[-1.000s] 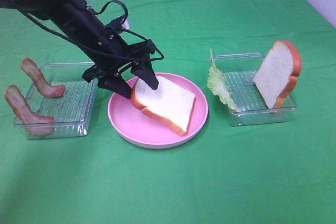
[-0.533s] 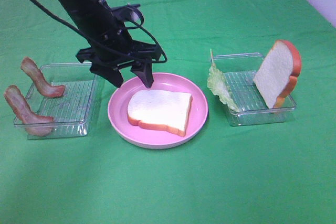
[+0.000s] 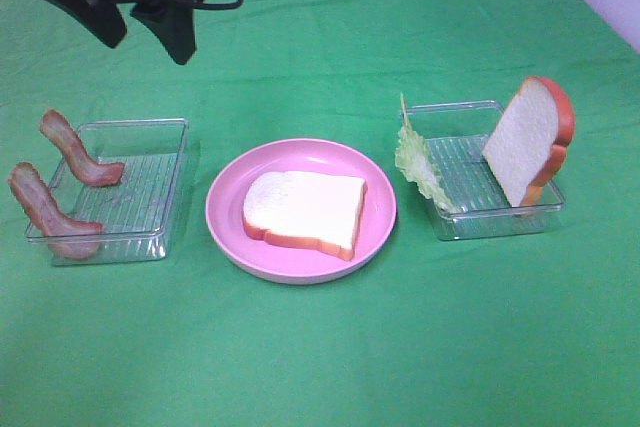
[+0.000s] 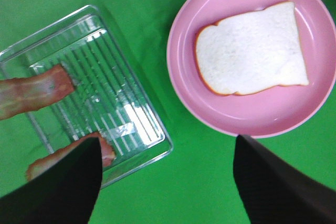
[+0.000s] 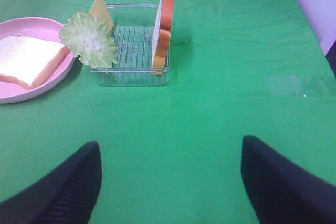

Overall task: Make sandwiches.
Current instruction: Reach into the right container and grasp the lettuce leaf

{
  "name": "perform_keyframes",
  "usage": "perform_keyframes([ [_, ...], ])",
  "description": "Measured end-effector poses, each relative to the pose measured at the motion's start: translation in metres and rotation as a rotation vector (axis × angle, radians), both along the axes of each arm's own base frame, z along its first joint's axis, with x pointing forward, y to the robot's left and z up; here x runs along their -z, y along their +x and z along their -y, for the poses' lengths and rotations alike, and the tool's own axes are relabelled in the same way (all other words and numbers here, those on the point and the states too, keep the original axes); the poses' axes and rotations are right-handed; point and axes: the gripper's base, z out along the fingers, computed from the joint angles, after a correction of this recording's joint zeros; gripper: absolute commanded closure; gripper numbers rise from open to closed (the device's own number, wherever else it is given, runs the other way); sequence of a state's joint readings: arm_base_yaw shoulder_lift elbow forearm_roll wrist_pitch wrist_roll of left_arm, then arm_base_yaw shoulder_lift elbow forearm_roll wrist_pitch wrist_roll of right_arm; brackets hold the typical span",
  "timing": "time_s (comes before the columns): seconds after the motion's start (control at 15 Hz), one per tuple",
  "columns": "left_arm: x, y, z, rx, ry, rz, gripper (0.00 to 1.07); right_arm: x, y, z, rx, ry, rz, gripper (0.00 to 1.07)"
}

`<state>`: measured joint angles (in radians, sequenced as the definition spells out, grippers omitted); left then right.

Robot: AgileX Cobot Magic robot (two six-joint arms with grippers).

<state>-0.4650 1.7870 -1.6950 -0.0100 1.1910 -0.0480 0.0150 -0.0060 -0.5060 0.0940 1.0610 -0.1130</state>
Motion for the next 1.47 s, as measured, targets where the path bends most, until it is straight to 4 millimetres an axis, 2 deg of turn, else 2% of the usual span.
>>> perform_keyframes([
  [0.2,-0.040,-0.022,-0.014,-0.011,-0.017,0.094,0.39,0.000,0.000,0.000,0.000,0.000,0.000,0.37],
  [0.27,-0.047,-0.026,-0.016,-0.011,-0.025,0.111,0.39,0.000,0.000,0.000,0.000,0.000,0.000,0.37],
  [0.33,-0.073,-0.046,-0.026,-0.012,-0.057,0.179,0.39,0.000,0.000,0.000,0.000,0.000,0.000,0.37],
  [0.4,-0.083,-0.061,-0.034,-0.014,-0.071,0.205,0.39,0.000,0.000,0.000,0.000,0.000,0.000,0.37],
  [0.53,-0.087,-0.093,-0.050,-0.014,-0.075,0.214,0.39,0.000,0.000,0.000,0.000,0.000,0.000,0.37],
  [0.8,-0.067,-0.163,-0.085,-0.016,-0.070,0.196,0.39,0.000,0.000,0.000,0.000,0.000,0.000,0.37],
  [0.87,-0.064,-0.171,-0.089,-0.019,-0.072,0.195,0.39,0.000,0.000,0.000,0.000,0.000,0.000,0.37],
  [0.93,-0.058,-0.188,-0.097,-0.028,-0.079,0.199,0.39,0.000,0.000,0.000,0.000,0.000,0.000,0.37],
  [1.0,-0.039,-0.223,-0.115,-0.031,-0.085,0.205,0.39,0.000,0.000,0.000,0.000,0.000,0.000,0.37],
  [1.07,-0.034,-0.231,-0.119,-0.032,-0.088,0.209,0.39,0.000,0.000,0.000,0.000,0.000,0.000,0.37],
  [1.33,0.002,-0.288,-0.147,-0.034,-0.132,0.291,0.39,0.000,0.000,0.000,0.000,0.000,0.000,0.37],
  [1.47,0.012,-0.303,-0.155,-0.035,-0.155,0.335,0.39,0.000,0.000,0.000,0.002,-0.003,0.000,0.37],
])
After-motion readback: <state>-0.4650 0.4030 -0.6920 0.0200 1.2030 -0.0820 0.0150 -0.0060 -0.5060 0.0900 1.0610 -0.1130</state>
